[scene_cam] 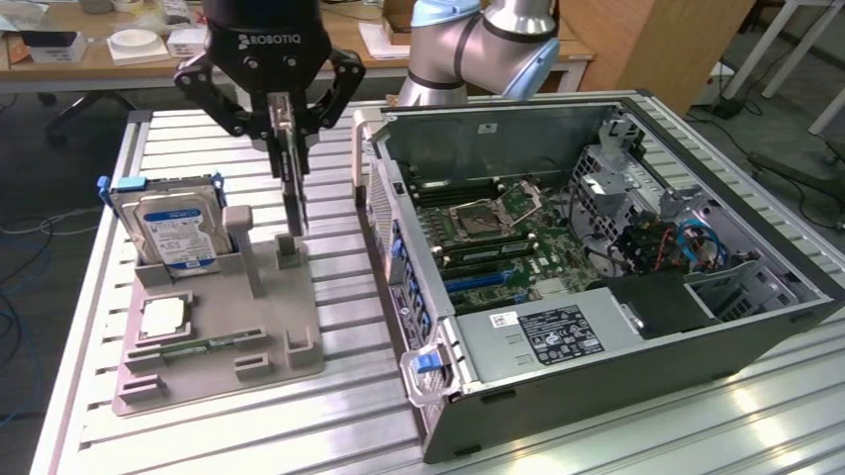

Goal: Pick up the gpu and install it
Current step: 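Pick up the gpu and move the gpu toward the slot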

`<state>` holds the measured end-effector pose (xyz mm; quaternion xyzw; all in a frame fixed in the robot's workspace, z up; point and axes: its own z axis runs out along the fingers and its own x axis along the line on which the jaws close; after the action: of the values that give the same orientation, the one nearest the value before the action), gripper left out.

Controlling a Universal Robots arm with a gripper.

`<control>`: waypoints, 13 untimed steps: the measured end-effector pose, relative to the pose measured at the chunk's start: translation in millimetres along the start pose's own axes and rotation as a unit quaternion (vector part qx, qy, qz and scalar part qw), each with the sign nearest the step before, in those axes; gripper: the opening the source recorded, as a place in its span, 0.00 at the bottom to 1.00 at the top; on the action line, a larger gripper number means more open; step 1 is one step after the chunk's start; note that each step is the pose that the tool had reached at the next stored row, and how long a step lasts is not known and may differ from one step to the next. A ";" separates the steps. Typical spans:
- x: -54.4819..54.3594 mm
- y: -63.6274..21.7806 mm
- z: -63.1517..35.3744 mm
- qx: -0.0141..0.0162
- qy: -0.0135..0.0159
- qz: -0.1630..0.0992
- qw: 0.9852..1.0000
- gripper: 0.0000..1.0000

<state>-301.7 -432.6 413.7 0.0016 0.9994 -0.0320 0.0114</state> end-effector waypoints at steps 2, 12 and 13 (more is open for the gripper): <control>-3.4 0.1 0.1 0.000 0.000 0.000 1.000 0.27; -17.8 0.4 0.4 0.000 0.000 0.000 1.000 0.27; -19.2 0.4 0.4 0.000 0.000 0.000 1.000 0.27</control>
<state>-282.5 -432.3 413.7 0.0016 0.9994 -0.0320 0.0114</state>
